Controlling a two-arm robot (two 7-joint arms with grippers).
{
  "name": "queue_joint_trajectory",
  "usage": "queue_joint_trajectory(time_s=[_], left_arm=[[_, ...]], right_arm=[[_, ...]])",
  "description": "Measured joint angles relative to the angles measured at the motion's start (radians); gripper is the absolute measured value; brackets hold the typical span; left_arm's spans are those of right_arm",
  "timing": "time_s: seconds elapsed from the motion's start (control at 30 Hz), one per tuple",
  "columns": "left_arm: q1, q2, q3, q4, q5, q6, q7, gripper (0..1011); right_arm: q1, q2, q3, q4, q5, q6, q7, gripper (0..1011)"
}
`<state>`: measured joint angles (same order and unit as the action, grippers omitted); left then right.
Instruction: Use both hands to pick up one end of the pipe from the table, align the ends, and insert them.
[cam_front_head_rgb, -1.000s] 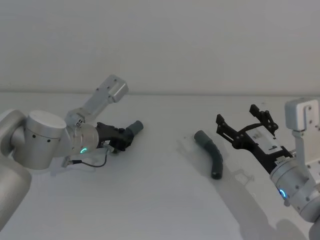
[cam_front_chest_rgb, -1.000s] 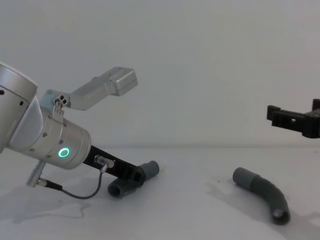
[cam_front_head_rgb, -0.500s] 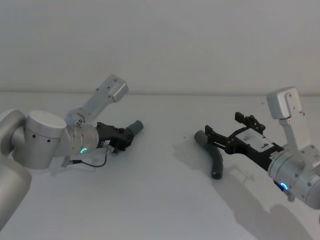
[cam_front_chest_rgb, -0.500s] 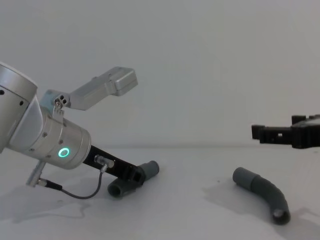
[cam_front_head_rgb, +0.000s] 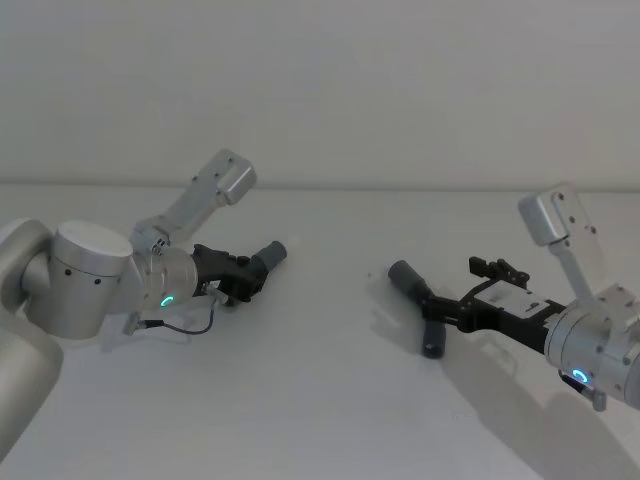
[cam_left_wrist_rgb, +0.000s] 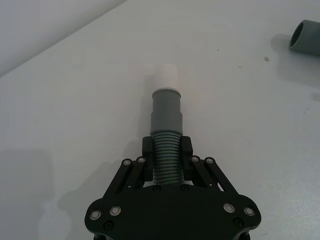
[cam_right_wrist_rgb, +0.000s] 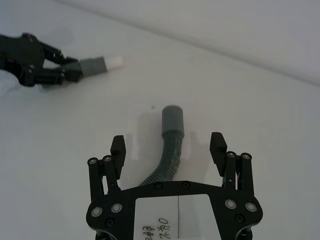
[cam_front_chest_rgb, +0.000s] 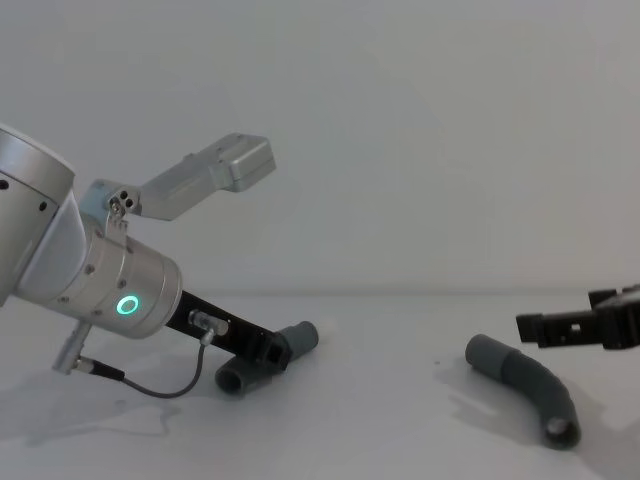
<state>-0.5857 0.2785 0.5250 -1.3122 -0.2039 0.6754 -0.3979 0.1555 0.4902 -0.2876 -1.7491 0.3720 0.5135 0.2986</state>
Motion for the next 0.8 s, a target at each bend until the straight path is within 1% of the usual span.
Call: queue_joint_trajectory(time_s=[0.17,0.33,0.8], left_arm=[[0.0,0.0,0.0,0.0,0.0,0.0,0.0,306],[0.0,0.0,0.0,0.0,0.0,0.0,0.0,306],[0.0,0.0,0.0,0.0,0.0,0.0,0.0,306]], right_arm=[[0.014,0.012,-0.014,0.02,0.002,0.022,0.015,1001],[0.03,0.016,-0.027,0.037,0.003,0.031,0.026,1001],[0.075,0.009,-0.065,0.095,0.001,0.043,0.039,1001]])
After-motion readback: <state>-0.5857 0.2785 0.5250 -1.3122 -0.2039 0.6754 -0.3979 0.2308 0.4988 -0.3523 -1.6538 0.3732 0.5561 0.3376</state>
